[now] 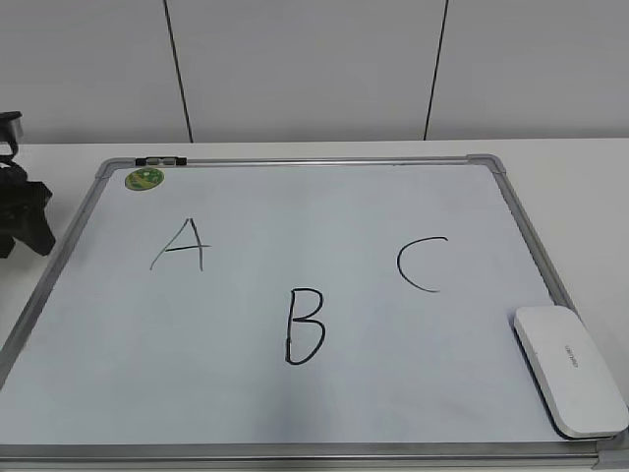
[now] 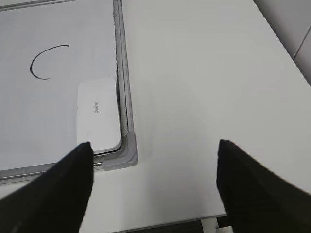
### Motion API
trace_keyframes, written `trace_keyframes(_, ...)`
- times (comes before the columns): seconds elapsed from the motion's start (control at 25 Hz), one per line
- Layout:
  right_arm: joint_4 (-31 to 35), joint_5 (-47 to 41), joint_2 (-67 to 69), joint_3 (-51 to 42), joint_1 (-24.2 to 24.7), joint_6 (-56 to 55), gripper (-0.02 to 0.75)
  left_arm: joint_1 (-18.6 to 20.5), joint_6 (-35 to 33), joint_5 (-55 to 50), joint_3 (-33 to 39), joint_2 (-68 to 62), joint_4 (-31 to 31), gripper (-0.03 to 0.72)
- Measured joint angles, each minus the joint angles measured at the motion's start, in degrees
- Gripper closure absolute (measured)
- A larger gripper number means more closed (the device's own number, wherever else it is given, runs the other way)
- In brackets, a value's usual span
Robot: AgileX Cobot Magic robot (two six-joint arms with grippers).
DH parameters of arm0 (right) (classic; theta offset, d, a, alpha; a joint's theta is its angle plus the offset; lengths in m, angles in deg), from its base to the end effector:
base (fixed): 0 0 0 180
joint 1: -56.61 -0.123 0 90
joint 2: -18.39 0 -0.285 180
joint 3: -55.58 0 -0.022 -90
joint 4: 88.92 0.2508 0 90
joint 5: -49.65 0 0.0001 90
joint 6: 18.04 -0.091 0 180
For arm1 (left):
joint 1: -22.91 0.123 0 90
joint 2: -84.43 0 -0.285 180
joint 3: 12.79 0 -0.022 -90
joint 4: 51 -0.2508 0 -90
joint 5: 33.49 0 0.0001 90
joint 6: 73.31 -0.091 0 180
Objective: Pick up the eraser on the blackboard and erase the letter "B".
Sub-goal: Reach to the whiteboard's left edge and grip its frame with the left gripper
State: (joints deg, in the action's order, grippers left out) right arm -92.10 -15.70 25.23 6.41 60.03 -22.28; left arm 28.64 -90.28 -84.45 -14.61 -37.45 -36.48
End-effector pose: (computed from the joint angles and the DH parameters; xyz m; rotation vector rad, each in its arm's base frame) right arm -0.0100 -0.0040 0.2681 0.1469 2.1122 -0.0587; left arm 0.3936 0.0217 0.1705 0.0756 2.9358 -0.2570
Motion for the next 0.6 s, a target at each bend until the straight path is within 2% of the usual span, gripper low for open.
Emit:
trace_keyframes(0.28, 0.0, 0.0, 0.0, 0.0, 0.0, 0.0, 0.151, 0.1, -1.38, -2.03, -4.33, -5.37, 1.89, 0.301)
trace_keyframes(0.6, 0.0, 0.0, 0.0, 0.0, 0.0, 0.0, 0.151, 0.83, -1.49, -2.41, -4.89, -9.06, 2.48, 0.364)
